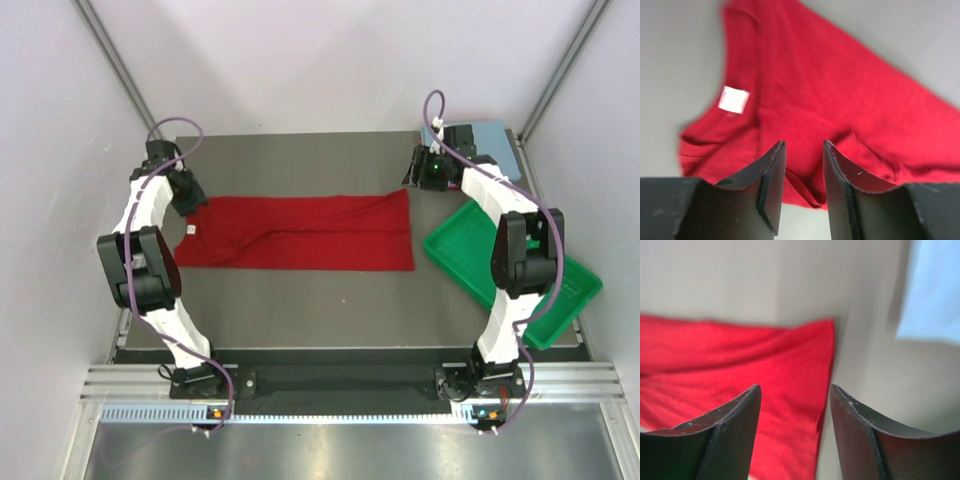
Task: Fold and stack the t-shirts
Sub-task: Fold the tshirt
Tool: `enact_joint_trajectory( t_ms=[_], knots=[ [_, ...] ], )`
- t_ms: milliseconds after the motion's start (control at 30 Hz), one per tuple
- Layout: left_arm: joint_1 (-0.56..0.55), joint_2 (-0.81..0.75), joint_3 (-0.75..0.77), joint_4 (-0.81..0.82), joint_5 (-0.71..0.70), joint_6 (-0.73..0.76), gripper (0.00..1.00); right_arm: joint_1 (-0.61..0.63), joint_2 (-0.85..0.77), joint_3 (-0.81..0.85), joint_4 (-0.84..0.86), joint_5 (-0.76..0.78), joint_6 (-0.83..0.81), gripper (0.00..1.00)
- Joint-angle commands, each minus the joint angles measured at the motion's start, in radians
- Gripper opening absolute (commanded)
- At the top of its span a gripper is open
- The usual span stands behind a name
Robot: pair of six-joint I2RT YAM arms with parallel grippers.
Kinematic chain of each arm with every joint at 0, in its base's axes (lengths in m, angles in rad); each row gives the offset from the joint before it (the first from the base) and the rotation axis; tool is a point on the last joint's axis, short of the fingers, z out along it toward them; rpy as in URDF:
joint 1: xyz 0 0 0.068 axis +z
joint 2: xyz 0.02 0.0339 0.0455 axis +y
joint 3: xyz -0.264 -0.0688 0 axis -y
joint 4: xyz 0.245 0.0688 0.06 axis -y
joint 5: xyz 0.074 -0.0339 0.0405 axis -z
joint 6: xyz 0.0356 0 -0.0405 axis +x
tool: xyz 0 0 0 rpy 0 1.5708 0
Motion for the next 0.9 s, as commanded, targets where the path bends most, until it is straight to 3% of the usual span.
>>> enact_joint_trajectory(
  t_ms=[0,233,433,700,867],
  knots=[
    [-0.034,-0.063,-0.070,0.061,0.111,0.036,0.41,0.042,-0.093,-0.066,0.015,-0.005,0.019,0.58],
    [-0.054,-0.062,-0.130,0.053,0.131,0.004,0.41,0.175,-0.212,-0.238,0.032,0.037,0.039,0.63],
    [-0.057,-0.109,-0.153,0.038,0.134,0.019,0.40,0.266,-0.255,-0.338,-0.032,0.141,0.140,0.53],
    [-0.073,-0.263,-0.273,0.140,0.243,-0.047,0.39,0.304,-0.393,-0.496,-0.103,0.352,0.640,0.52],
    [-0.076,-0.361,-0.377,0.237,0.335,-0.099,0.40,0.349,-0.403,-0.461,-0.253,0.478,0.801,0.52]
  ],
)
